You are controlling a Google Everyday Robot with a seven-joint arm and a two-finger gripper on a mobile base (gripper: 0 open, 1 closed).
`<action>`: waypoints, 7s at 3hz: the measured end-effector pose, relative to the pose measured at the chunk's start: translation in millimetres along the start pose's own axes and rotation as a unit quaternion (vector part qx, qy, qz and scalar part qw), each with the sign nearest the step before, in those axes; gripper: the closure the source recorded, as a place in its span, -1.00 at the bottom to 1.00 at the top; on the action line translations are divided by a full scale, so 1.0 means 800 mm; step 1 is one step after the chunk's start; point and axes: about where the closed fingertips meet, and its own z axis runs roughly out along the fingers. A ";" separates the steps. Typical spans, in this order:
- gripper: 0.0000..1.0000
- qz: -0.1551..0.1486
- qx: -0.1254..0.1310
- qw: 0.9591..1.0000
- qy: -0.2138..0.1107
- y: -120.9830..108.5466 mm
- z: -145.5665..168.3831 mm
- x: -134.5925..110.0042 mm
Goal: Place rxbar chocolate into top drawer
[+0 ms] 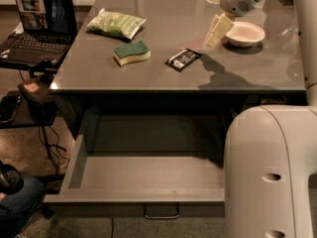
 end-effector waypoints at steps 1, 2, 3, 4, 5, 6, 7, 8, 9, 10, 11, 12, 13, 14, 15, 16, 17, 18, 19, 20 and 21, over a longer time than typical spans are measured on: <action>-1.00 0.022 -0.042 0.997 -0.066 0.012 0.076 0.020; -1.00 0.022 -0.042 0.997 -0.066 0.012 0.076 0.020; -1.00 0.044 -0.051 0.997 -0.026 0.013 0.094 0.038; -1.00 0.044 -0.051 0.997 -0.026 0.013 0.094 0.038; -1.00 0.050 -0.064 0.996 -0.038 0.019 0.115 0.043; -1.00 0.055 -0.090 0.992 -0.076 0.030 0.159 0.044; -1.00 0.056 -0.090 0.991 -0.078 0.029 0.158 0.042; -0.62 0.056 -0.089 0.991 -0.079 0.027 0.160 0.041; -0.16 0.056 -0.089 0.991 -0.079 0.027 0.160 0.041; 0.30 0.056 -0.089 0.991 -0.079 0.027 0.160 0.041; 0.77 0.055 -0.088 0.991 -0.079 0.026 0.156 0.038; 1.00 0.052 -0.029 0.993 -0.104 0.000 0.108 0.051; 1.00 0.056 0.041 0.989 -0.134 -0.022 0.042 0.067; 1.00 0.060 0.137 0.975 -0.164 -0.028 -0.087 0.066; 1.00 0.055 0.217 0.958 -0.180 -0.018 -0.197 0.042; 1.00 0.055 0.221 0.957 -0.181 -0.017 -0.202 0.040; 1.00 0.065 0.220 0.956 -0.184 -0.001 -0.197 0.036; 1.00 0.087 0.271 0.929 -0.237 0.036 -0.277 -0.032; 1.00 0.107 0.292 0.917 -0.250 0.051 -0.289 -0.037; 1.00 0.107 0.291 0.918 -0.249 0.050 -0.287 -0.035; 1.00 0.105 0.280 0.923 -0.245 0.074 -0.258 -0.040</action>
Offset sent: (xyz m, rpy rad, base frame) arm 0.0085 0.0135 -0.0341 0.0943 0.0446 0.0495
